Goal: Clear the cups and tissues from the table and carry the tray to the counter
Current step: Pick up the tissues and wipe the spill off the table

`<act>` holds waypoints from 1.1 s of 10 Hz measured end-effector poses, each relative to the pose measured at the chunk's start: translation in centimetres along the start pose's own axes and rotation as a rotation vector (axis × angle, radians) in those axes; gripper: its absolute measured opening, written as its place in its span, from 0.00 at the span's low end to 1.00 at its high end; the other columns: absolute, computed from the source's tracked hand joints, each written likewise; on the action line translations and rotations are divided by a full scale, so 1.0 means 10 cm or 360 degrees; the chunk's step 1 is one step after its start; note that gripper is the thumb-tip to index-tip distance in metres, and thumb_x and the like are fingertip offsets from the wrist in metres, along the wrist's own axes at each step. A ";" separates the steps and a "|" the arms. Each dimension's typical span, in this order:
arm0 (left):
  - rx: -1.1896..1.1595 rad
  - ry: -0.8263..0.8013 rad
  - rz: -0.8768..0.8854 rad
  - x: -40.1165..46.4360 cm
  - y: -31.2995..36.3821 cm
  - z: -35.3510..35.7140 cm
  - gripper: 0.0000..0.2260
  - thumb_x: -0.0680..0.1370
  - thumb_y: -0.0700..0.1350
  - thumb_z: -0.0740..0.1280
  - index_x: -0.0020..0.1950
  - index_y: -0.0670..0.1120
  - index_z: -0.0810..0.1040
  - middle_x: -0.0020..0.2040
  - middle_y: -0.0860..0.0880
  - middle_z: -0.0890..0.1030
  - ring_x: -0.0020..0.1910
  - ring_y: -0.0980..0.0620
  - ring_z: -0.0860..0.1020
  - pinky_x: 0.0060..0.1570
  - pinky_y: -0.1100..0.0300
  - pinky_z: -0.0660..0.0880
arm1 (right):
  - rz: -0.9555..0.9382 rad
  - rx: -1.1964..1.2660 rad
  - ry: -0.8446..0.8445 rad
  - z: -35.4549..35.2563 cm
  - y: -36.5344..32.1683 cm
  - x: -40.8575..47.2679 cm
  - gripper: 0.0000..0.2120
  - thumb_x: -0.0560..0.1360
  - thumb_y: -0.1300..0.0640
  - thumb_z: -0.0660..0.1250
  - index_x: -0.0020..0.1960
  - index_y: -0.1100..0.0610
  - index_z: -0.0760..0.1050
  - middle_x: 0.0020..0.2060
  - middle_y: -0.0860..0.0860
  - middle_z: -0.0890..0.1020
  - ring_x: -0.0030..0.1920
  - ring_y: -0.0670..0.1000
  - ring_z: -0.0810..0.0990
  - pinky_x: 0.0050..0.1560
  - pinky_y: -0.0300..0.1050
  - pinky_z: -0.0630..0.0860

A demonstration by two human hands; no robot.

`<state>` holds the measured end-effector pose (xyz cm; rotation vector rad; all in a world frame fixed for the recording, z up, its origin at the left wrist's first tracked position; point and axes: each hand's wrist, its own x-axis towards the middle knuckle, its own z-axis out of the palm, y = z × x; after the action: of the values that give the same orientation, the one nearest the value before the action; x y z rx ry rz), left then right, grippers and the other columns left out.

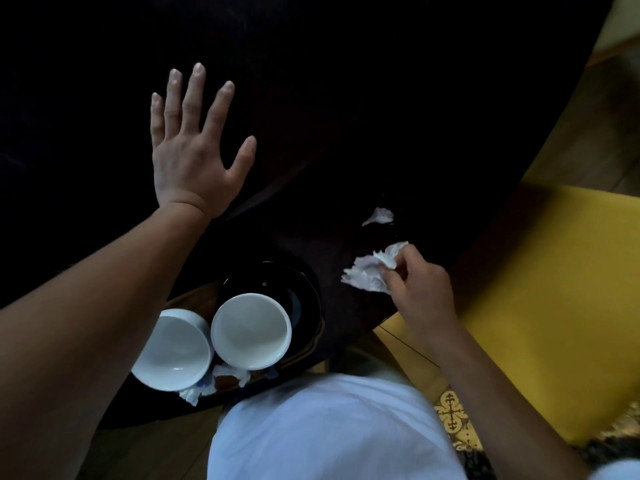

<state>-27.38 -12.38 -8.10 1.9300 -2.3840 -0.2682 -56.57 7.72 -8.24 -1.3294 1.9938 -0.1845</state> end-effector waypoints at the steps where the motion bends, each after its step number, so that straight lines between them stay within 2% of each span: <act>1: -0.0002 -0.0002 -0.0006 -0.01 0.00 -0.01 0.30 0.83 0.63 0.55 0.83 0.52 0.58 0.84 0.46 0.51 0.83 0.41 0.47 0.80 0.43 0.43 | -0.0071 -0.0019 0.0065 -0.06 -0.13 0.24 0.11 0.78 0.51 0.70 0.45 0.55 0.70 0.30 0.48 0.75 0.29 0.49 0.74 0.29 0.43 0.66; 2: -0.0005 0.0008 0.0003 -0.01 0.00 -0.01 0.30 0.83 0.63 0.55 0.83 0.52 0.58 0.84 0.45 0.51 0.83 0.41 0.47 0.80 0.43 0.43 | -0.0106 -0.0057 0.0126 -0.15 -0.27 0.53 0.11 0.78 0.51 0.69 0.45 0.52 0.68 0.31 0.43 0.70 0.31 0.48 0.72 0.32 0.42 0.63; 3: -0.0011 0.0009 0.0003 -0.01 0.00 0.00 0.30 0.83 0.63 0.56 0.83 0.52 0.58 0.84 0.46 0.51 0.83 0.41 0.47 0.80 0.43 0.43 | -0.0075 -0.0071 0.0191 -0.20 -0.37 0.74 0.12 0.78 0.50 0.70 0.45 0.51 0.67 0.30 0.42 0.69 0.32 0.48 0.72 0.32 0.42 0.63; 5: -0.0013 0.0006 -0.0001 -0.01 -0.01 0.00 0.31 0.83 0.63 0.56 0.83 0.52 0.58 0.84 0.46 0.51 0.83 0.41 0.47 0.80 0.43 0.43 | -0.0032 0.0213 0.0164 -0.28 -0.29 0.61 0.10 0.77 0.50 0.71 0.45 0.54 0.72 0.35 0.48 0.78 0.36 0.49 0.78 0.35 0.46 0.74; 6: -0.0027 0.0008 0.0005 -0.01 -0.01 -0.01 0.30 0.83 0.63 0.56 0.83 0.52 0.58 0.84 0.46 0.51 0.83 0.41 0.47 0.80 0.43 0.43 | 0.0045 0.0221 0.0084 -0.23 -0.11 0.28 0.11 0.76 0.50 0.71 0.42 0.53 0.71 0.34 0.49 0.79 0.35 0.50 0.79 0.34 0.51 0.78; 7: -0.0020 -0.0001 -0.0002 -0.01 -0.01 -0.01 0.31 0.83 0.63 0.56 0.83 0.52 0.58 0.84 0.46 0.51 0.83 0.41 0.47 0.80 0.43 0.43 | 0.0135 0.0149 0.0157 -0.14 0.01 0.02 0.12 0.77 0.50 0.71 0.41 0.53 0.70 0.30 0.48 0.77 0.31 0.49 0.77 0.30 0.53 0.77; 8: -0.0018 0.0004 -0.0001 -0.01 -0.01 -0.01 0.31 0.83 0.63 0.56 0.83 0.52 0.58 0.84 0.46 0.51 0.83 0.41 0.47 0.80 0.43 0.43 | 0.0154 0.0139 0.0220 -0.11 0.03 0.04 0.11 0.78 0.51 0.70 0.42 0.54 0.70 0.30 0.47 0.76 0.30 0.49 0.76 0.29 0.51 0.75; 9: -0.0021 0.0018 0.0002 -0.01 0.00 0.00 0.30 0.83 0.62 0.56 0.83 0.52 0.58 0.84 0.46 0.52 0.83 0.41 0.48 0.80 0.44 0.42 | 0.0101 0.0066 0.0234 -0.11 -0.11 0.28 0.11 0.78 0.50 0.69 0.45 0.56 0.71 0.31 0.48 0.76 0.31 0.49 0.76 0.30 0.48 0.75; 10: -0.0012 0.0020 0.0001 -0.01 0.00 0.00 0.30 0.83 0.62 0.56 0.83 0.52 0.58 0.84 0.46 0.51 0.83 0.41 0.48 0.80 0.44 0.42 | 0.0057 0.0041 0.0303 -0.18 -0.32 0.63 0.11 0.79 0.49 0.68 0.47 0.56 0.71 0.35 0.49 0.77 0.36 0.52 0.78 0.35 0.48 0.75; 11: -0.0014 0.0016 0.0002 0.00 0.00 0.01 0.30 0.83 0.63 0.56 0.83 0.52 0.58 0.84 0.46 0.51 0.83 0.42 0.47 0.80 0.44 0.42 | 0.0034 -0.0061 0.0156 -0.34 -0.44 0.94 0.11 0.77 0.49 0.68 0.44 0.55 0.70 0.34 0.48 0.76 0.37 0.53 0.77 0.35 0.46 0.70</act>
<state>-27.36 -12.35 -8.19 1.9218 -2.3734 -0.2678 -57.33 -3.15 -8.19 -1.3459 2.1019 -0.2057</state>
